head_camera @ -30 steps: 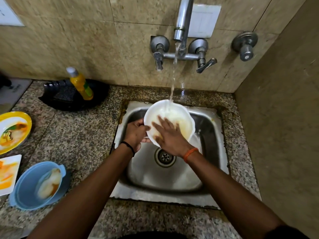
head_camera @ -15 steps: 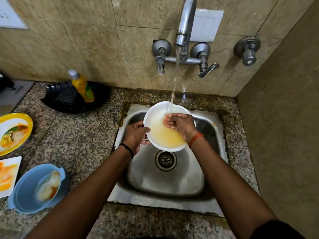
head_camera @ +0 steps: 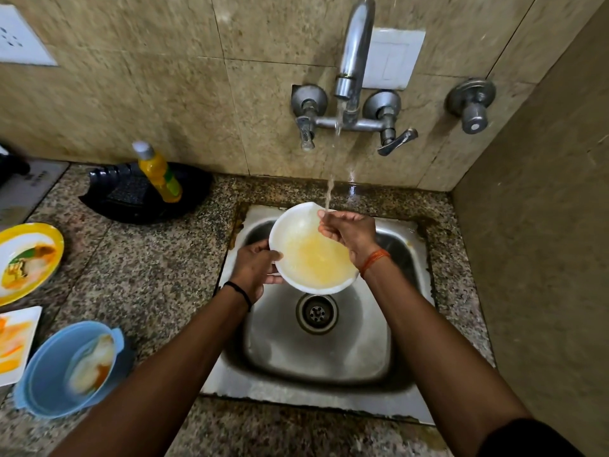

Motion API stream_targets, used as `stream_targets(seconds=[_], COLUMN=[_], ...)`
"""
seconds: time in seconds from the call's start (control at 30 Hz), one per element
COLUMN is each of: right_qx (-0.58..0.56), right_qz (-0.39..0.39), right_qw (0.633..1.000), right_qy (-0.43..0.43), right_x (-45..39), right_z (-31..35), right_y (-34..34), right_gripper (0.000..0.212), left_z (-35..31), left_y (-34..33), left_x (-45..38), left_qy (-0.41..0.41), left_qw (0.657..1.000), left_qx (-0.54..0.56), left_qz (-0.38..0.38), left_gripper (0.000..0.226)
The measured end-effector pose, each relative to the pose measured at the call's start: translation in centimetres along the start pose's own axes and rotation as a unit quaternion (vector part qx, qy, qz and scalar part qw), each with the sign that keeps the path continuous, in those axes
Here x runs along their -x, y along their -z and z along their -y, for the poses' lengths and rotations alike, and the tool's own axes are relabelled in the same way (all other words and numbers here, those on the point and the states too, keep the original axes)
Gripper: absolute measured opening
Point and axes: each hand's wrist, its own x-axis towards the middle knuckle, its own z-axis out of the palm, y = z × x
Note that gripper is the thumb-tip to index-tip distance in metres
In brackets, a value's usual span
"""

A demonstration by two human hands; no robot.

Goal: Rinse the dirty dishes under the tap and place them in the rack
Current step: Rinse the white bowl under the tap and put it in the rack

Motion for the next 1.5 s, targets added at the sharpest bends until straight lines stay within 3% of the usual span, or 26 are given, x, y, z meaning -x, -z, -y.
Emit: stream_targets(seconds=[0.1,0.2,0.27,0.33,0.37,0.4,0.43,0.53,0.57,0.7,0.77,0.83,0.97,1.13,1.2,1.3,1.4,1.5], right_qx=[0.026,0.195,0.323,0.439,0.487,0.512,0.518,0.378,0.333,0.274,0.240,0.207,0.147,0.215,0.223,0.259,0.384,0.478], right_qz=[0.001,-0.015,-0.025,-0.065,-0.093,-0.114,-0.116,-0.039,-0.010,0.020,0.039,0.066,0.055,-0.034,-0.038,-0.041,-0.048,-0.074], right_qw=[1.000,0.976,0.924,0.839,0.796,0.778,0.790,0.923,0.943,0.956,0.958,0.960,0.979,0.976,0.972,0.954,0.896,0.842], right_qy=[-0.007,0.091,0.203,0.315,0.347,0.346,0.307,0.057,-0.006,-0.104,-0.153,-0.177,-0.130,0.007,0.062,0.144,0.216,0.238], right_x=[0.1,-0.2,0.3,1.1,1.5,1.8,2.1,2.3,2.3,2.1,2.1,2.1,1.6,0.8,1.1,1.9,2.6,3.0], right_z=[-0.1,-0.6,-0.5,-0.2,0.1,0.3,0.6,1.4,1.4,-0.2,-1.5,-2.9,-4.8,-4.0,-3.0,-1.1,0.8,2.2], right_y=[0.1,1.2,2.2,3.5,4.0,4.5,4.8,4.7,4.6,4.6,4.6,4.4,3.1,3.0,3.3,3.6,3.5,3.6], right_gripper=[0.015,0.023,0.032,0.039,0.044,0.049,0.055,0.050,0.041,0.027,0.011,0.012,0.042,0.036,0.028,0.017,0.015,0.019], left_z=[-0.1,-0.2,0.0,0.3,0.6,0.8,0.9,0.9,0.7,-1.5,-2.7,-3.5,-4.1,-2.7,-2.1,-1.3,-0.3,0.0], left_y=[0.0,0.0,-0.1,0.0,0.0,0.0,-0.1,-0.4,-0.5,-0.3,-0.2,0.2,1.5,2.5,2.4,1.5,0.7,-0.3], left_x=[-0.2,-0.2,-0.2,-0.1,-0.2,-0.1,0.0,0.4,0.5,0.7,0.7,0.7,0.6,-0.2,-0.6,-0.5,-0.8,-0.6], left_qy=[-0.002,-0.001,0.004,0.016,0.024,0.035,0.047,0.083,0.092,0.096,0.049,-0.045,-0.282,-0.334,-0.292,-0.147,-0.011,0.034], left_qw=[1.000,1.000,1.000,0.999,0.999,0.998,0.998,0.995,0.995,0.995,0.997,0.989,0.911,0.923,0.946,0.987,1.000,0.999], left_qx=[0.002,0.013,0.022,0.029,0.034,0.037,0.041,0.038,0.031,-0.016,-0.059,-0.130,-0.298,-0.192,-0.139,-0.034,0.004,-0.014], left_qz=[-0.002,0.002,0.007,0.012,0.017,0.023,0.029,0.031,0.029,0.001,-0.029,-0.061,-0.046,-0.009,-0.038,-0.063,-0.028,-0.015], left_gripper=[0.036,0.036,0.037,0.037,0.037,0.038,0.038,0.034,0.028,0.006,0.004,0.011,0.044,0.054,0.053,0.044,0.043,0.036])
